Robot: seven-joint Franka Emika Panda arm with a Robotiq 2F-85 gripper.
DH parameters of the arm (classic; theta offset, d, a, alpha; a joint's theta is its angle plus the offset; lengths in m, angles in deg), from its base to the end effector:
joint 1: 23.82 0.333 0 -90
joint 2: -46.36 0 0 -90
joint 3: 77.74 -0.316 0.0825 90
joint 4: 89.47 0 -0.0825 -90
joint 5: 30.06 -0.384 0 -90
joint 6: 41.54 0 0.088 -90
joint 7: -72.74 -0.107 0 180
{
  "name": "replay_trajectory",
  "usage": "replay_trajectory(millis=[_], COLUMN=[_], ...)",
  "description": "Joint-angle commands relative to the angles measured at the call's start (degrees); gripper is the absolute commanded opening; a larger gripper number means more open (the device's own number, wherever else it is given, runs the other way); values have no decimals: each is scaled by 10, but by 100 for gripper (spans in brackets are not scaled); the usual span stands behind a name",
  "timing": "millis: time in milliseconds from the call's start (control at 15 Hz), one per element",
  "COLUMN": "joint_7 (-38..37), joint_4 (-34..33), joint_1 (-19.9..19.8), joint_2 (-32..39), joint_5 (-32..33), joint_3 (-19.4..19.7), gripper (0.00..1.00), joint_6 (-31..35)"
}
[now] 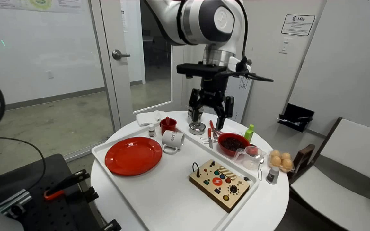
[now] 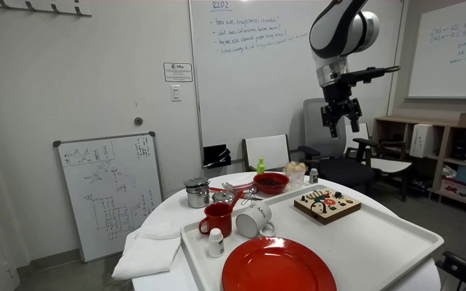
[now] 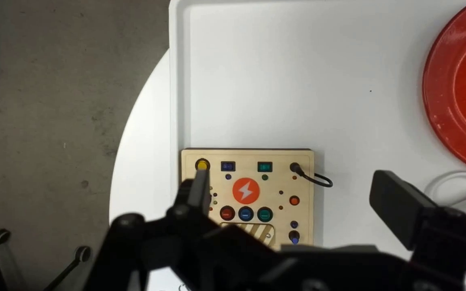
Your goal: Push a button on the board
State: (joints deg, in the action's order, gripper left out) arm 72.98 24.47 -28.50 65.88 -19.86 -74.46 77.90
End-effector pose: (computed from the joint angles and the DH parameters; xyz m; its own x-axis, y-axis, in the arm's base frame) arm 0.5722 -0.0881 0.2749 0.9673 -0.0448 -0.2496 -0.0081 -0.9892 0.1463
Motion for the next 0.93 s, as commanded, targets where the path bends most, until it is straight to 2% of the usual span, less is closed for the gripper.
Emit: replay_trajectory(millis=[0, 133, 333, 400, 733, 867], joint_7=[16, 47, 41, 29, 29, 19], joint_4=[-91, -134, -196, -134, -143, -145], joint_1=[-3, -17, -22, -9, -9, -8], joint_2=[109, 161, 221, 180, 193, 201], joint_5=[-28, -68, -104, -82, -84, -88], joint_3=[-3, -18, -22, -11, -11, -11], gripper=[100, 100, 100, 100, 100, 100], joint_6=[-2, -8, -44, -7, -6, 23])
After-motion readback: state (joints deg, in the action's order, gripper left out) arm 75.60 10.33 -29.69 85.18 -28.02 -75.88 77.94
